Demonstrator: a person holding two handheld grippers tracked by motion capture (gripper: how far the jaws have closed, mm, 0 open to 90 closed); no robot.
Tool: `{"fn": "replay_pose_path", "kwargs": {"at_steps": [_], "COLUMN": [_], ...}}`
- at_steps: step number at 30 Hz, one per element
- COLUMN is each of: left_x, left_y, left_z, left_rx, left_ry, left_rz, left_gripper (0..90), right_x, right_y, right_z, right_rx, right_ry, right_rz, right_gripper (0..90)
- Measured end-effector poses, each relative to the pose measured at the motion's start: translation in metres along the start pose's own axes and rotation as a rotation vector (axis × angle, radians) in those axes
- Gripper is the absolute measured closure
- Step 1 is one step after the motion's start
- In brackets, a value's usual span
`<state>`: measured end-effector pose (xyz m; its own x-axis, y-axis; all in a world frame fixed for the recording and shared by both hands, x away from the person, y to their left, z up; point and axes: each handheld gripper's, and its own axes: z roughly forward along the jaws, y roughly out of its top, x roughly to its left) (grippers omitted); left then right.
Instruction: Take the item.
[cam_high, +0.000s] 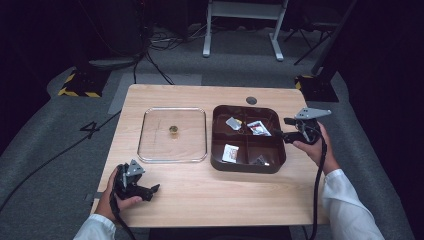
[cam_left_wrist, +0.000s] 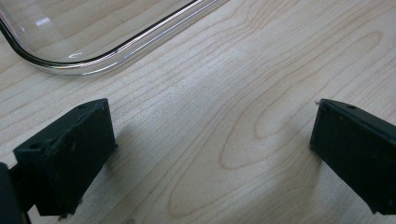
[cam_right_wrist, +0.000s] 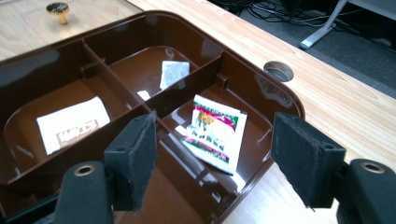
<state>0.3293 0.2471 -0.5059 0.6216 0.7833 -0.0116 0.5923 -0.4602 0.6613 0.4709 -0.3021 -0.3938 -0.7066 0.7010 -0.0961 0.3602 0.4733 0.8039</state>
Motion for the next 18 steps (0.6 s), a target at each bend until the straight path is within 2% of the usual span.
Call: {"fn": "replay_pose_path", "kwargs": {"at_steps": [7, 12, 13, 15, 16, 18], "left_x": [0.0, 0.0, 0.0, 0.0, 0.0, 0.0], "left_y": [0.0, 0.0, 0.0, 0.0, 0.0, 0.0], "left_z": [0.0, 0.0, 0.0, 0.0, 0.0, 0.0], "left_rx": [0.0, 0.0, 0.0, 0.0, 0.0, 0.0], "left_ry": [-0.001, -0.001, -0.001, -0.001, -0.002, -0.001], "left_rz": [-0.001, -0.001, -0.001, -0.001, -0.001, -0.001], "left_gripper": [0.1, 0.1, 0.1, 0.1, 0.1, 0.1], "right_x": [-0.005, -0.003, -0.003, -0.002, -0.002, 0.001], "right_y": [0.01, 0.018, 0.018, 0.023, 0.023, 0.028], "right_z": [0.011, 0.032, 0.032, 0.046, 0.046, 0.06], "right_rx": [0.014, 0.066, 0.066, 0.111, 0.111, 0.136], "right_ry": [-0.001, 0.006, 0.006, 0.016, 0.016, 0.033], "right_rz": [0.009, -0.007, -0.007, -0.015, -0.015, -0.011], "right_gripper": [32.6, 37.2, 37.2, 38.5, 38.5, 39.6]}}
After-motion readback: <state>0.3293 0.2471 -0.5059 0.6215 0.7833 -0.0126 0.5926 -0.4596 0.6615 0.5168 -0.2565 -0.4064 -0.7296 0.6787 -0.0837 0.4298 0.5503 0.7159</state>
